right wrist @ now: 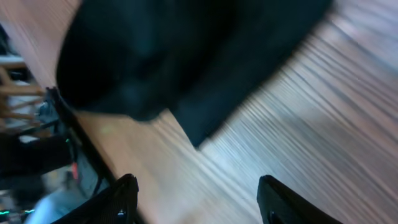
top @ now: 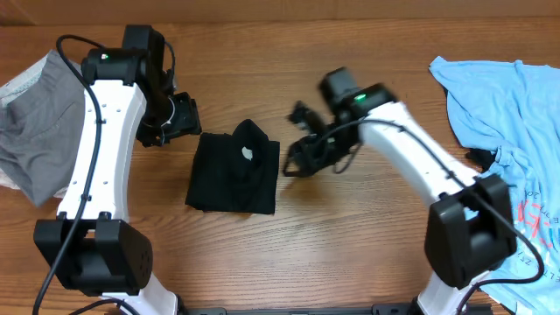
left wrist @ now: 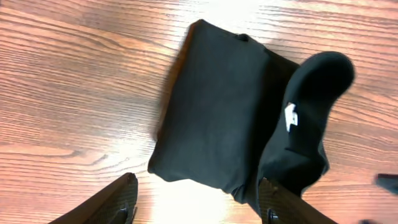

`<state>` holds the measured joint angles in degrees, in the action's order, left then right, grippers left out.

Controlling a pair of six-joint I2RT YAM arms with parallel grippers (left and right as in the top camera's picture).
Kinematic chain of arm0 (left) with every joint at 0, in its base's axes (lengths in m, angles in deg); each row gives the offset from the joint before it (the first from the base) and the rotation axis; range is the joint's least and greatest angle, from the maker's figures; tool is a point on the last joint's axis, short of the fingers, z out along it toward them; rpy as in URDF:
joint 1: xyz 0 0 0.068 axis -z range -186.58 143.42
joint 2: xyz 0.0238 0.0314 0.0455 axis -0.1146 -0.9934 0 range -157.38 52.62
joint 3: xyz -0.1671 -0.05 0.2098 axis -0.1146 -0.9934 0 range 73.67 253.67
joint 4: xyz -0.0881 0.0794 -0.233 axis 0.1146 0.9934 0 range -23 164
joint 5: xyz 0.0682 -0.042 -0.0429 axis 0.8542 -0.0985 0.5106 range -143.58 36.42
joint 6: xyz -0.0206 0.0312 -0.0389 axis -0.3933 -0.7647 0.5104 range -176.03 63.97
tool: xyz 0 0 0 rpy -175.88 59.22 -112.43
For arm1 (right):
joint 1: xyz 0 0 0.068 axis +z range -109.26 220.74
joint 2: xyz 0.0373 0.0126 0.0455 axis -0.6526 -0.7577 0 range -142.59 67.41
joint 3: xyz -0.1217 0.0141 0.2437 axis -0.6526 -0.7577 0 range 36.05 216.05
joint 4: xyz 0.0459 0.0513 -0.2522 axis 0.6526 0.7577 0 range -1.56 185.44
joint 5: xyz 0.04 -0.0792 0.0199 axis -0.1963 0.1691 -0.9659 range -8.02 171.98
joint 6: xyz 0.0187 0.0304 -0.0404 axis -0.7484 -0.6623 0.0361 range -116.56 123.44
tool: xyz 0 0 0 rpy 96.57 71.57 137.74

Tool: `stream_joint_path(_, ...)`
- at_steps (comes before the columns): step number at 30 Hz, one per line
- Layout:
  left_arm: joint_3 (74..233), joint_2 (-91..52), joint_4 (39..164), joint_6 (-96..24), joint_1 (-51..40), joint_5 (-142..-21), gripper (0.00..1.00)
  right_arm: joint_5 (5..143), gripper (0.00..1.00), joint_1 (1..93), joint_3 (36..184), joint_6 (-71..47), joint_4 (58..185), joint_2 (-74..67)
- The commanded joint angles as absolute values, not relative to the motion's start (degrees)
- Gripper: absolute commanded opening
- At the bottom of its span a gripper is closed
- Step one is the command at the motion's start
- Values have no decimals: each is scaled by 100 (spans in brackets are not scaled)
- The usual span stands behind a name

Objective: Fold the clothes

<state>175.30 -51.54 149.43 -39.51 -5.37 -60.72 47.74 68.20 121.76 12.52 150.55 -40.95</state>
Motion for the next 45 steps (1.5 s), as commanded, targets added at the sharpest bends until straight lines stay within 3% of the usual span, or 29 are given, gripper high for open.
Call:
stream_joint_path(1,17447,-5514,14930,-4222,-696,-6249,66,5530,66,7454,12176,566,14755,-3939)
stream_joint_path(6,17193,-5870,14895,-4323,-699,-6245,70,5642,69,8055,12176,393,14406,-3944)
stream_joint_path(16,16784,-6493,14618,-4408,-699,-6264,71,6733,65,8606,12176,-562,13721,-3944)
stream_joint_path(17,16734,-6515,14580,-4408,-699,-6266,71,6741,61,8617,12176,-580,13693,-3944)
stream_joint_path(19,16581,-6537,14456,-4406,-694,-6269,71,6809,40,8617,12176,-748,13693,-3944)
stream_joint_path(21,16419,-6537,14336,-4406,-694,-6266,71,7058,6,8615,12156,-1043,13739,-3944)
stream_joint_path(22,16351,-6537,14303,-4406,-694,-6266,71,7264,4,8615,12154,-1238,13809,-3944)
stream_joint_path(28,15853,-6537,14038,-4408,-694,-6264,71,9447,4,8427,12148,-3408,15240,-3944)
stream_joint_path(31,15576,-6537,13846,-4408,-694,-6264,71,9478,6,8333,12148,-3471,15612,-3944)
stream_joint_path(35,15322,-6537,13697,-4406,-694,-6269,69,9329,29,8324,12148,-3450,15942,-3944)
stream_joint_path(38,15243,-6537,13708,-4408,-692,-6266,67,9283,37,8326,12148,-3406,16104,-3944)
stream_joint_path(45,15243,-6537,13739,-4408,-694,-6389,67,9207,33,8243,12329,-2866,15920,-3931)
